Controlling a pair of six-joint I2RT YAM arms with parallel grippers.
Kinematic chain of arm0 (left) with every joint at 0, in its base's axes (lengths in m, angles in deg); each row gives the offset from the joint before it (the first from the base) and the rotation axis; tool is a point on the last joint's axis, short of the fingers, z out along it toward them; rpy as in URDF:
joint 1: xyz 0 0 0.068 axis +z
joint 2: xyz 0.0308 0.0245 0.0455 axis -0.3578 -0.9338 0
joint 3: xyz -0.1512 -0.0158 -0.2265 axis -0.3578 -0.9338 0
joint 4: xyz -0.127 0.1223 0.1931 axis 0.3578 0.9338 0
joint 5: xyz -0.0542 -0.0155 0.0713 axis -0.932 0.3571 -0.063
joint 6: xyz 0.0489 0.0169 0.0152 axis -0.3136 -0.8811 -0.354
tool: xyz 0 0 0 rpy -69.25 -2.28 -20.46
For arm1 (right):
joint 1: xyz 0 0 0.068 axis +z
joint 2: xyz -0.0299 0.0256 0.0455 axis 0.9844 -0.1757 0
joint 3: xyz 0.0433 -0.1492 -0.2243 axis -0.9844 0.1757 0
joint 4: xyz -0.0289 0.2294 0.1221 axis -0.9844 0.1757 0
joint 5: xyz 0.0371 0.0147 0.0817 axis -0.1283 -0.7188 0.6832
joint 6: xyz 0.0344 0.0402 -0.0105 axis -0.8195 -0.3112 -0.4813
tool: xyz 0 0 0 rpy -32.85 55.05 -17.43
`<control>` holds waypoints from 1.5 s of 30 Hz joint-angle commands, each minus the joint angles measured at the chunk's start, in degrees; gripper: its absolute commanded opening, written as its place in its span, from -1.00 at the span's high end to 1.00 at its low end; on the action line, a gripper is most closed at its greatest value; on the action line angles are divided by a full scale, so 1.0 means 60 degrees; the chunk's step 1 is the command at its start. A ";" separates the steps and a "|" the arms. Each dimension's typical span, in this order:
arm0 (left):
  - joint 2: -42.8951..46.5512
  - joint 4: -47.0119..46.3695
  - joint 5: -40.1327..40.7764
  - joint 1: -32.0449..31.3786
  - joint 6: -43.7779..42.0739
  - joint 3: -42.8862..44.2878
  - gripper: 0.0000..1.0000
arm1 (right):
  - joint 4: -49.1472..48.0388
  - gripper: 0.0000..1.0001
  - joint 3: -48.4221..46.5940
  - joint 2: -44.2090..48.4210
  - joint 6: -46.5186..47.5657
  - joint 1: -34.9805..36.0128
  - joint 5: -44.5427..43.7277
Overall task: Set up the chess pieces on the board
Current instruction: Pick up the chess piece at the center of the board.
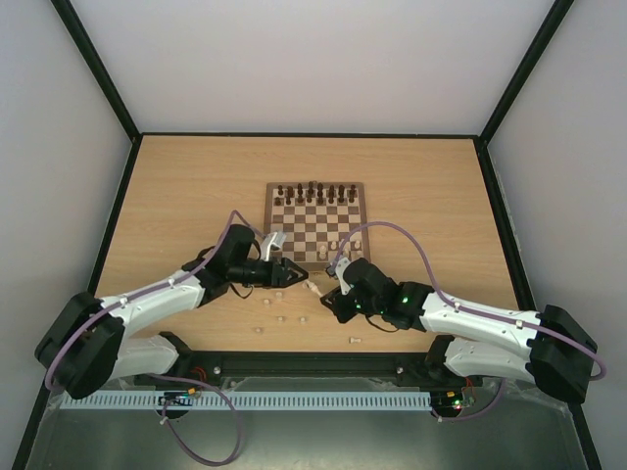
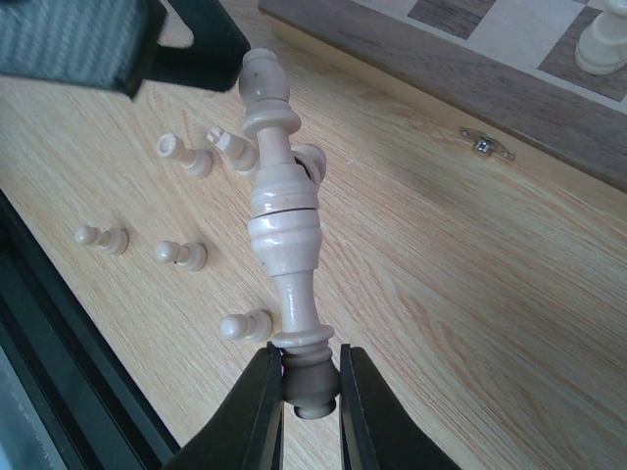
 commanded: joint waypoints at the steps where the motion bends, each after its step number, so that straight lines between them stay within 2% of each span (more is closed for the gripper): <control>1: -0.0337 -0.0469 -0.0400 -0.0153 0.0100 0.0236 -0.03 | 0.0098 0.87 0.0151 0.0202 0.0086 0.0064 0.0126; 11: -0.0772 -0.0582 -0.0358 -0.0322 0.0135 0.0319 0.11 | 0.0047 0.87 0.0188 0.0343 0.0090 0.0064 0.0160; 20: -0.1155 -0.0744 -0.0328 -0.0367 0.0223 0.0417 0.14 | -0.0019 0.87 0.0275 0.0373 0.0105 0.0061 0.0416; 22: -0.1229 -0.0729 -0.0339 -0.0386 0.0216 0.0496 0.29 | -0.0029 0.87 0.0271 0.0372 0.0105 0.0068 0.0419; 25: -0.1290 -0.0664 -0.0350 -0.0411 0.0194 0.0534 0.64 | 0.0009 0.87 0.0274 0.0373 0.0083 0.0068 0.0311; 32: -0.1134 -0.0389 -0.0240 -0.0456 0.0094 0.0433 0.95 | 0.0142 0.87 0.0270 0.0316 0.0007 0.0063 -0.0063; 38: -0.0859 0.0704 0.0573 -0.0456 -0.0378 0.0640 0.96 | 0.0769 0.88 0.0003 0.0358 -0.0278 0.0057 -0.0257; 45: -0.0654 0.1717 0.1436 -0.0545 -0.0883 0.0886 0.96 | 0.2317 0.87 -0.0858 0.0212 -0.0912 0.0067 -0.0262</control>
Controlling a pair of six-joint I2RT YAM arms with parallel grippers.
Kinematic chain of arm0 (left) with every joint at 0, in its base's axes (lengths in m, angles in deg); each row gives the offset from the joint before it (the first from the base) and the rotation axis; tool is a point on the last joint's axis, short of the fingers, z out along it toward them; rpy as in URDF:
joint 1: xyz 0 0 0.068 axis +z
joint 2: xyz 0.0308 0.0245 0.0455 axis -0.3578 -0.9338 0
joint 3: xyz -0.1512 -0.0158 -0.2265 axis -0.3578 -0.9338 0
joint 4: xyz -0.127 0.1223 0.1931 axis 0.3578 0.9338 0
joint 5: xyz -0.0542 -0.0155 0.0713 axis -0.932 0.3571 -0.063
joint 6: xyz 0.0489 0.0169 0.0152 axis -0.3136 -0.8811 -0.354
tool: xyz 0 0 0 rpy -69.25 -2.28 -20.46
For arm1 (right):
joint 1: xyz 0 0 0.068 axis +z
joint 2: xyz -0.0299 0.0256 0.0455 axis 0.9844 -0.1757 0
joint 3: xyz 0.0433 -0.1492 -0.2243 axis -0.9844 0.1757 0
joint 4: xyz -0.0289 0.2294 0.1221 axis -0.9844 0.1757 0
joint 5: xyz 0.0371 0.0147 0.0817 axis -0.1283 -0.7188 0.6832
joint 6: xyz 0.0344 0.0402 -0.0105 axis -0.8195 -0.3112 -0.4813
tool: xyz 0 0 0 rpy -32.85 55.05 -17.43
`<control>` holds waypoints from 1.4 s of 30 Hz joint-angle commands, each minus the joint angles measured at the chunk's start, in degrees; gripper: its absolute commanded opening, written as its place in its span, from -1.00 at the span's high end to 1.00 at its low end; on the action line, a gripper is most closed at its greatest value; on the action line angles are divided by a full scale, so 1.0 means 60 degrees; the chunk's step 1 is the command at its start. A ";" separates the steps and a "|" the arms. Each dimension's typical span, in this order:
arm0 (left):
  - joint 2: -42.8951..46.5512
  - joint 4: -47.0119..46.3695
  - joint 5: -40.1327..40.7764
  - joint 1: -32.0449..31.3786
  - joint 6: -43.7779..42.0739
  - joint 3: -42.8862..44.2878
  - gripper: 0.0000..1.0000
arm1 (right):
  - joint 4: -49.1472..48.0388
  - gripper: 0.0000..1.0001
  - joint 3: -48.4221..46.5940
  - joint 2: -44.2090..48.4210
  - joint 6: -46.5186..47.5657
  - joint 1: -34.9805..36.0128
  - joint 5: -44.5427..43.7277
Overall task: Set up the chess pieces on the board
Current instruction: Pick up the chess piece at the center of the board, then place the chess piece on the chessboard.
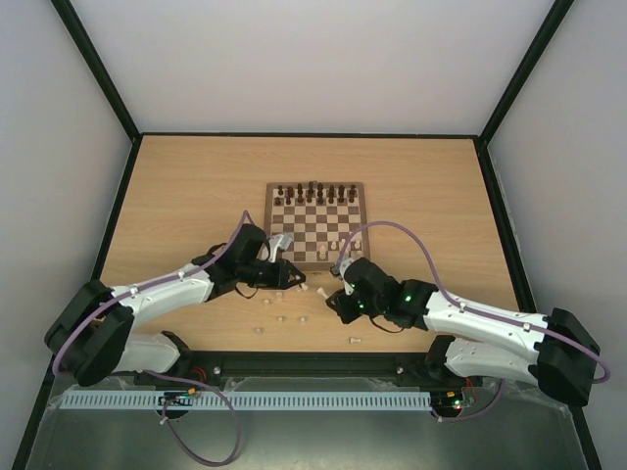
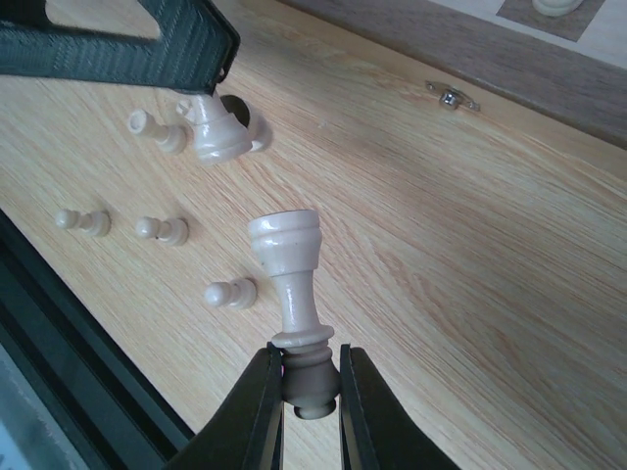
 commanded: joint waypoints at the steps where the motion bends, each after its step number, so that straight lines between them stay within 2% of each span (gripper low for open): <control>1: 0.0234 0.1003 0.0768 -0.0204 -0.0545 0.0370 0.96 | 0.1512 0.86 -0.0839 -0.0113 -0.0536 0.0061 -0.0079; 10: -0.0144 0.2993 0.3948 -0.1445 -0.1079 0.1440 0.96 | 0.4020 0.83 -0.2636 -0.1380 -0.0889 0.0058 -0.0233; 14: -0.0345 0.3530 0.5146 -0.1958 -0.1102 0.1773 0.96 | 0.4591 0.83 -0.2991 -0.1517 -0.1066 0.0059 -0.0293; 25: 0.0057 0.3992 0.6693 -0.2223 -0.0984 0.1927 0.94 | 0.4451 0.81 -0.2915 -0.1486 -0.1130 0.0026 0.0073; 30: -0.0482 0.4198 0.7576 -0.2589 -0.0940 0.2259 0.92 | 0.4327 0.81 -0.2873 -0.1516 -0.1225 -0.0100 -0.0018; 42: -0.1850 0.2927 0.9747 -0.3920 -0.0570 0.2067 0.89 | 0.4346 0.82 -0.2503 -0.0681 -0.1207 -0.0605 0.0083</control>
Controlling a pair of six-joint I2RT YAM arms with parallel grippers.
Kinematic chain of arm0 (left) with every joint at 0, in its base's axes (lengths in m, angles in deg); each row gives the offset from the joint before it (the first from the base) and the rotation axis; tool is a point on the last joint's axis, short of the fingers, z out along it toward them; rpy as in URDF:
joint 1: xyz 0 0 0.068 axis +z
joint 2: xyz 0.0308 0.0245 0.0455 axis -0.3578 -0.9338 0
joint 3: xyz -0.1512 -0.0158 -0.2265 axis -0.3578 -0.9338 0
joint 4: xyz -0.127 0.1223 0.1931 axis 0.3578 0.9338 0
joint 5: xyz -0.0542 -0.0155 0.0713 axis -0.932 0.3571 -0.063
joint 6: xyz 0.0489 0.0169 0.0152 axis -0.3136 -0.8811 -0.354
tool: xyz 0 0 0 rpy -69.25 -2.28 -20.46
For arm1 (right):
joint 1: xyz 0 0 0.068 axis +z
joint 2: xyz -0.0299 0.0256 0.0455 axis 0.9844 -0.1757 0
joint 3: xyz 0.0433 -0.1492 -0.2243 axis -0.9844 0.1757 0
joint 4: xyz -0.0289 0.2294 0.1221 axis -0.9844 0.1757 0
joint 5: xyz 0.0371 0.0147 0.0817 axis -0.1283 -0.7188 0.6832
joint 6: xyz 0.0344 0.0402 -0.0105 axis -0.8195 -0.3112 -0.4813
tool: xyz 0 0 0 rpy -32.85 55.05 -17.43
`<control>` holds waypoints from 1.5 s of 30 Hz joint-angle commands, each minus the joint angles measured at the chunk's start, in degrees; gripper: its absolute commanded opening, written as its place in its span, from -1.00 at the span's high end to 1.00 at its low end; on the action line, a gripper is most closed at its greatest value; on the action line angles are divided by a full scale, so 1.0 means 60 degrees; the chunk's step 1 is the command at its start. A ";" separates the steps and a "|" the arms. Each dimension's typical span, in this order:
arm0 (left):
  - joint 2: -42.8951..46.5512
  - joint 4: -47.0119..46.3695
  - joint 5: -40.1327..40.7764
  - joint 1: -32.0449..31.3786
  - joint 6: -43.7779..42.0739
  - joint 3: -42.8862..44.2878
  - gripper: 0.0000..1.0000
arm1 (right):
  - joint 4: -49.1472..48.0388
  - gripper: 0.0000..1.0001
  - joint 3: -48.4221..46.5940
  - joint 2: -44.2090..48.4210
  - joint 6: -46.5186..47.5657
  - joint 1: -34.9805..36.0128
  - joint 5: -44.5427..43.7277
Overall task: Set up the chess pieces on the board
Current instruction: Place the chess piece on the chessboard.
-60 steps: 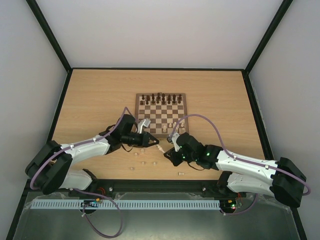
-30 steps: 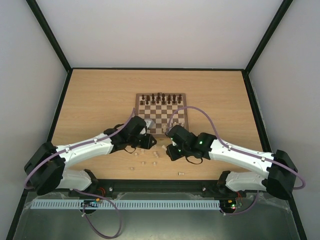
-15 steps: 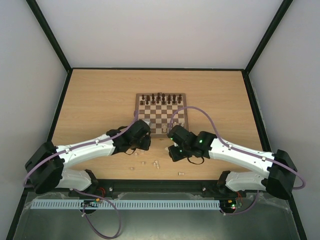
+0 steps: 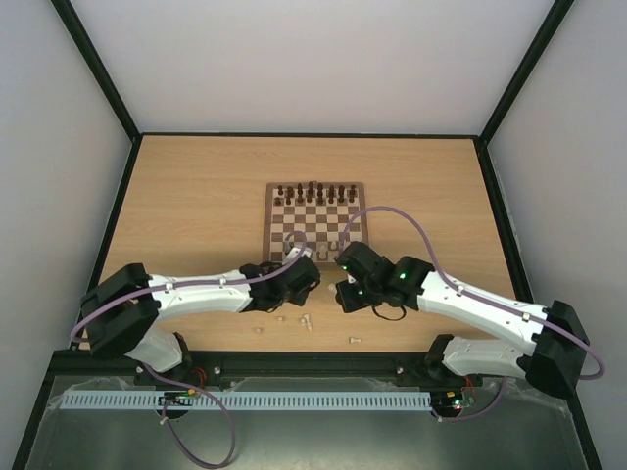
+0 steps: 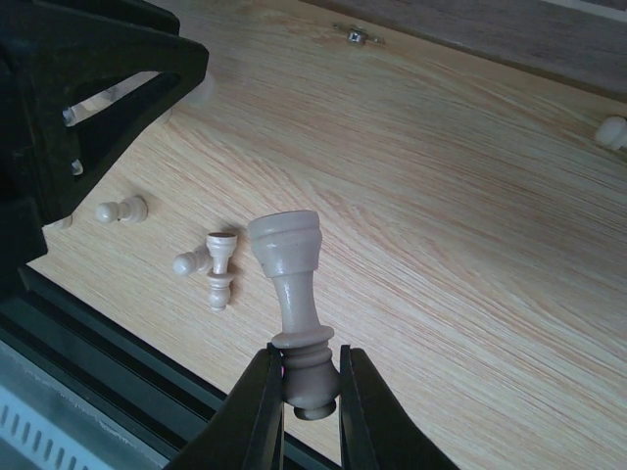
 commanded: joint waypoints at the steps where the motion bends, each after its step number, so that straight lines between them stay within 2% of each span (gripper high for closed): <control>1: -0.0174 -0.0708 0.1212 -0.0288 0.0245 -0.0146 0.89 | 0.0348 0.82 0.0189 0.0404 -0.0059 -0.0156 0.0138; 13: -0.0150 -0.1936 0.2705 -0.0347 -0.0040 -0.0435 0.87 | 0.0116 0.82 0.0356 0.0660 -0.0021 -0.0262 0.0207; 29: -0.1315 -0.2088 0.1652 0.1225 -0.0373 0.0833 0.83 | -0.0062 0.82 0.0436 0.0770 0.0015 -0.0317 0.0258; 35: -0.1802 -0.1940 0.1519 0.1357 -0.0463 0.1334 0.83 | -0.0085 0.82 0.0454 0.0829 0.0059 -0.0311 0.0325; 45: -0.1775 -0.1956 0.1413 0.1393 -0.0161 0.0895 0.82 | -0.0150 0.82 0.0480 0.0815 0.0161 -0.0327 0.0442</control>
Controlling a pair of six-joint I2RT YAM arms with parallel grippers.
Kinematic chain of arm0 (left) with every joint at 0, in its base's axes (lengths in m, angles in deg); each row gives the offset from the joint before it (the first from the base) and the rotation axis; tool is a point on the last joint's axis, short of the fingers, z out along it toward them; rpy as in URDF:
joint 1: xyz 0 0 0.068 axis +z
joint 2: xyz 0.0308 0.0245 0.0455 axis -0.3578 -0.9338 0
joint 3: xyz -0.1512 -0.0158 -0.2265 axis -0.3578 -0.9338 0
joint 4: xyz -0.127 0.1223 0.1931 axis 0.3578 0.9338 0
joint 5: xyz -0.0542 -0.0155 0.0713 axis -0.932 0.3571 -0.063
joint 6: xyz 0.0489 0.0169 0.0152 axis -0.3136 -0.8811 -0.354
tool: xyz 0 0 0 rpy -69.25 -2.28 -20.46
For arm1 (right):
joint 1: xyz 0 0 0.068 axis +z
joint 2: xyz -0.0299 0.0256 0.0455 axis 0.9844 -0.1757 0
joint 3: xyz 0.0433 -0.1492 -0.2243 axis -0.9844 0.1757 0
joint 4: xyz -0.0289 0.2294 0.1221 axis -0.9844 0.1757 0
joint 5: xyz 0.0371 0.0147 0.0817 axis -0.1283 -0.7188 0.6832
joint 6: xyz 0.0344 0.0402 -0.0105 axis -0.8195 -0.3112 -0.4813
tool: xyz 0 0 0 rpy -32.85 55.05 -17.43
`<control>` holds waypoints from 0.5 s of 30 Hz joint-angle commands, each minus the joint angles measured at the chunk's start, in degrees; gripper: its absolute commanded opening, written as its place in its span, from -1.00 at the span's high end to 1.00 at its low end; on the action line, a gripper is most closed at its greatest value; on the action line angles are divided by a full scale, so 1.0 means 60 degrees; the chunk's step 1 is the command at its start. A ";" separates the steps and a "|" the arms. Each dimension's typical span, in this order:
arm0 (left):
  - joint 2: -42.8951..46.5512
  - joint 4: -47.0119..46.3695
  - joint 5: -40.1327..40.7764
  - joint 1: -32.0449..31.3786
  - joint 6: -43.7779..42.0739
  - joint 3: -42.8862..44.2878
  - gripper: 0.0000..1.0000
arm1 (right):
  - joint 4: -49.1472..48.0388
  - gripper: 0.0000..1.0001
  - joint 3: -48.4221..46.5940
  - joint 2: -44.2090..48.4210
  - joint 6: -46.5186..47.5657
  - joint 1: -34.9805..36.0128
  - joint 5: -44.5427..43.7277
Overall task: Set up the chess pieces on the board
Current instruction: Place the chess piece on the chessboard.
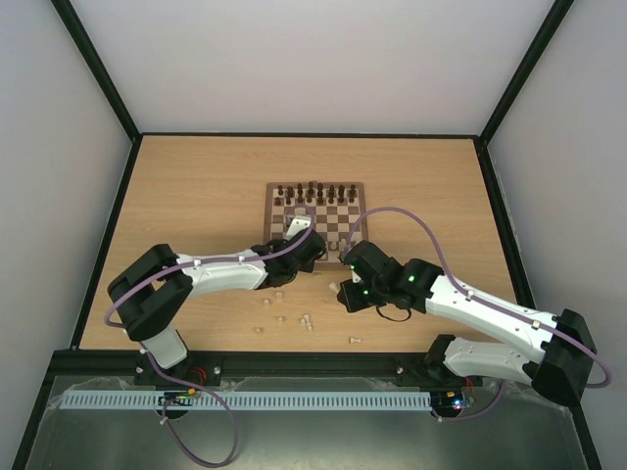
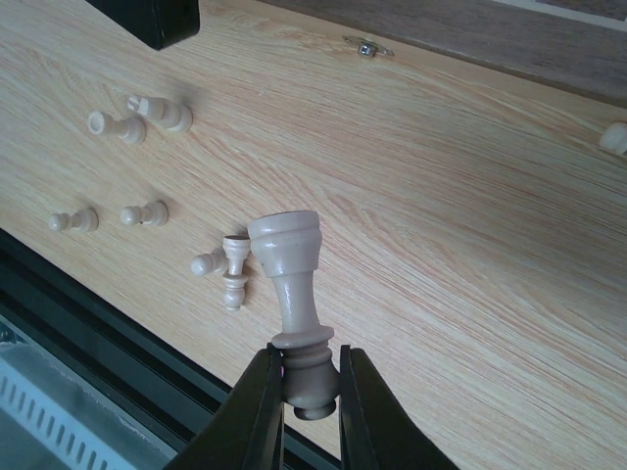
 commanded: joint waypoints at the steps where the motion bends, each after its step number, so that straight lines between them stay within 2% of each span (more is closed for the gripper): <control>1: 0.0032 -0.0037 -0.0069 0.0057 0.0226 -0.0358 0.81 | 0.0024 0.82 0.0152 0.0137 0.0117 -0.0042 0.0150; 15: -0.0182 -0.0386 -0.0362 0.0042 0.0306 -0.0550 0.70 | -0.0007 0.82 0.0171 0.0207 0.0131 -0.0049 0.0213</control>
